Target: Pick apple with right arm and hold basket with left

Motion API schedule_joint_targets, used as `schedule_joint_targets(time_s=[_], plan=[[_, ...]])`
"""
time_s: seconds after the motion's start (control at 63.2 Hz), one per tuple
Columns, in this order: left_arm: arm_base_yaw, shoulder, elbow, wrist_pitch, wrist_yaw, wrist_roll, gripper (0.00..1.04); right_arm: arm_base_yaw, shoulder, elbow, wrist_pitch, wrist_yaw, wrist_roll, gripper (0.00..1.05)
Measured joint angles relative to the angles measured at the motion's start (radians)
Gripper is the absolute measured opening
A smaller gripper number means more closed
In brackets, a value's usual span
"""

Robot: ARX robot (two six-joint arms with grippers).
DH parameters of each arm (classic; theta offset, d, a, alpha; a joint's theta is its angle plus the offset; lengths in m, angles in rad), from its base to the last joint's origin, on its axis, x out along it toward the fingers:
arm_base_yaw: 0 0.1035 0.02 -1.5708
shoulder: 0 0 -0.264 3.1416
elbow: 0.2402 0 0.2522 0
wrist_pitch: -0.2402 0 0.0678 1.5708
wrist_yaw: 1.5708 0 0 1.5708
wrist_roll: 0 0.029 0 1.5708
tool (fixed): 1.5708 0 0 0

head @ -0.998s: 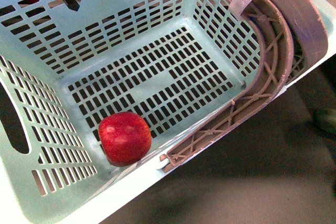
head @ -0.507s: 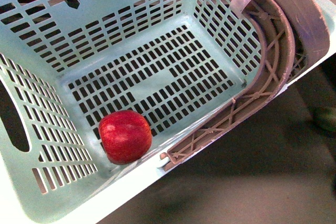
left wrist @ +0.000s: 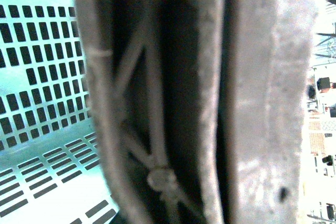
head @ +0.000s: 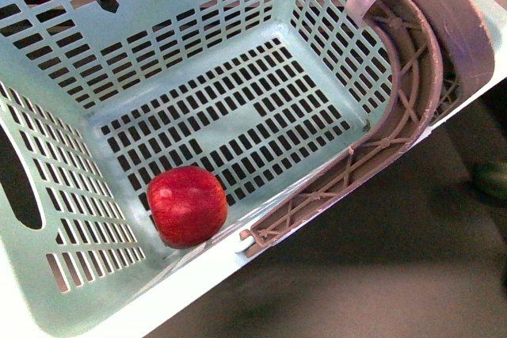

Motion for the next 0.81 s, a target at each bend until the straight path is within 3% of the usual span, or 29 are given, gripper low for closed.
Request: schedule_joint_targets(time_s=[0.206,0.253,0.333,0.412,0.807], plan=[[0.000,0.000,0.000,0.000,0.000,0.000,0.14,0.000,0.000,0.000,0.000,0.000,0.000,0.96],[-0.008,0.000,0.006,-0.020,-0.042,-0.005,0.14,0.000,0.000,0.000,0.000,0.000,0.000,0.96],[-0.022,0.001,0.014,-0.054,-0.210,-0.043,0.14,0.000,0.000,0.000,0.000,0.000,0.000,0.96],[-0.014,0.002,0.019,-0.054,-0.266,-0.048,0.14,0.000,0.000,0.000,0.000,0.000,0.000,0.96],[0.187,0.016,0.007,0.066,-0.216,-0.180,0.14,0.000,-0.001,0.000,0.000,0.000,0.000,0.96]])
